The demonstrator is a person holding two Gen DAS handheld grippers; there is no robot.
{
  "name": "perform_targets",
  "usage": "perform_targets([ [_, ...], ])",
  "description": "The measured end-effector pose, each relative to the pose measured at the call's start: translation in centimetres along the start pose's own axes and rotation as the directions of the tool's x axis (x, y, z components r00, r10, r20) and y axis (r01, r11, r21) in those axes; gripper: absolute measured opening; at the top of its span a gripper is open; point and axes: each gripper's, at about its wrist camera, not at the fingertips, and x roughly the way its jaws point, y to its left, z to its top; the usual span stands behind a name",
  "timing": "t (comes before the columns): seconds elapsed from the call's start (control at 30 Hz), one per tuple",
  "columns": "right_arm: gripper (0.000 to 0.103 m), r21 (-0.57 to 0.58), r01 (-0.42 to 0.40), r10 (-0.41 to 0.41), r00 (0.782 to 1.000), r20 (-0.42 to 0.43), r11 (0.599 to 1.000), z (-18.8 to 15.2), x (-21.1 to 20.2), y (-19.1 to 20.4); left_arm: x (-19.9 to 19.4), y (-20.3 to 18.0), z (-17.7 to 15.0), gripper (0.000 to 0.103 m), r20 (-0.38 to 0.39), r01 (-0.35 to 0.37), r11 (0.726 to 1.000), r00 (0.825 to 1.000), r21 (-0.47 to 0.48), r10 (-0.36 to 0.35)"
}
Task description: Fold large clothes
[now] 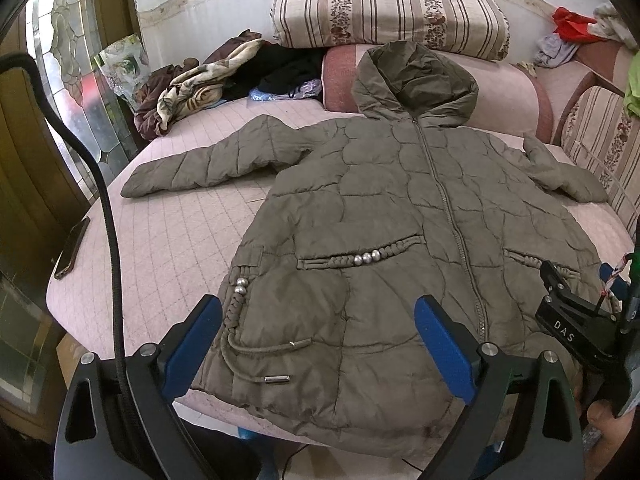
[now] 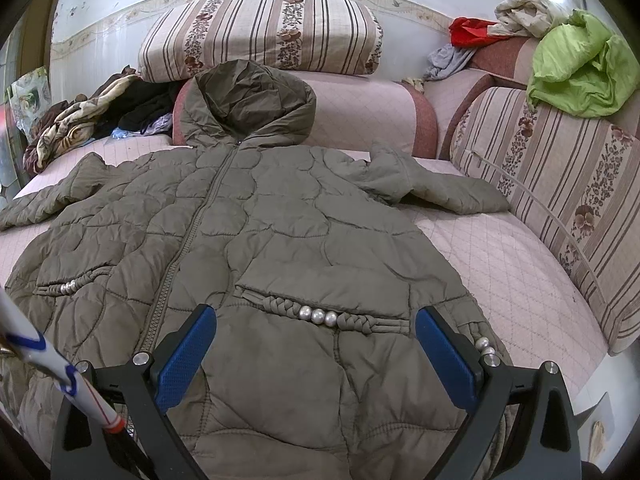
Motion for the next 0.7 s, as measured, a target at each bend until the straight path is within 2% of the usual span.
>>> perform_targets([
  [0.47,0.102,0.006,0.004,-0.004,1.000,-0.006,1.000,-0.2,0.2,-0.3,0.4,0.3,-0.2,0.097,-0.010,-0.002,1.000,1.000,-0.025,0.001],
  [0.7,0.101,0.049,0.001,0.001,0.999,-0.051,0.999,0.0,1.7,-0.7,-0.9,0.8,0.0,0.096,0.062,-0.049,0.998,0.997,-0.031,0.050],
])
